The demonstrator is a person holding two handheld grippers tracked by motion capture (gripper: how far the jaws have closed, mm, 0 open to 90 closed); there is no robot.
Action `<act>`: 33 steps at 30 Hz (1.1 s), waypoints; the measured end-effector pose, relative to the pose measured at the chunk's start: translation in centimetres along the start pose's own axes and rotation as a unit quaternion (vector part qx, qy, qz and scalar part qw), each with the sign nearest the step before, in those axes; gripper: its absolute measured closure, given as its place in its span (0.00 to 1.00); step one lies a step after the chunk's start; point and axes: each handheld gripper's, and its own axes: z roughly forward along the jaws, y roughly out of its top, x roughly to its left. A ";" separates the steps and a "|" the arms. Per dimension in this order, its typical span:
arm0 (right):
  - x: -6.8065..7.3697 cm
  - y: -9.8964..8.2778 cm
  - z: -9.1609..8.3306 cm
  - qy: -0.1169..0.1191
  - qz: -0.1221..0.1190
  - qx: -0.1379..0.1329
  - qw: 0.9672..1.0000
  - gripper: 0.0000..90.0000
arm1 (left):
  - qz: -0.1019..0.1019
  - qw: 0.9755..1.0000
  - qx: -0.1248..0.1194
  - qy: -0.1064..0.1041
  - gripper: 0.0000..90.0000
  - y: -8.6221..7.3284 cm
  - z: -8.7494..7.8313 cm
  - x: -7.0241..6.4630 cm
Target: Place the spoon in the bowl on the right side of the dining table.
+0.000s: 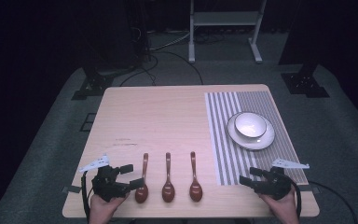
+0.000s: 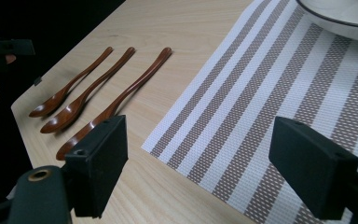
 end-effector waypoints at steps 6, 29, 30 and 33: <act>0.1 0.4 0.9 0.008 -0.002 0.015 1.000 0.20 | 0.003 1.000 0.007 -0.006 0.00 0.1 0.6 -0.3; 0.9 2.4 2.7 0.024 -0.017 0.033 0.999 0.20 | 0.014 0.995 0.062 -0.082 0.00 0.2 5.9 -3.0; 0.9 2.4 2.7 0.023 -0.017 0.034 0.999 0.20 | 0.016 0.994 0.065 -0.085 0.00 0.2 6.2 -3.2; 0.9 2.6 2.6 0.023 -0.019 0.035 0.999 0.20 | 0.016 0.993 0.069 -0.098 0.00 0.3 6.9 -3.7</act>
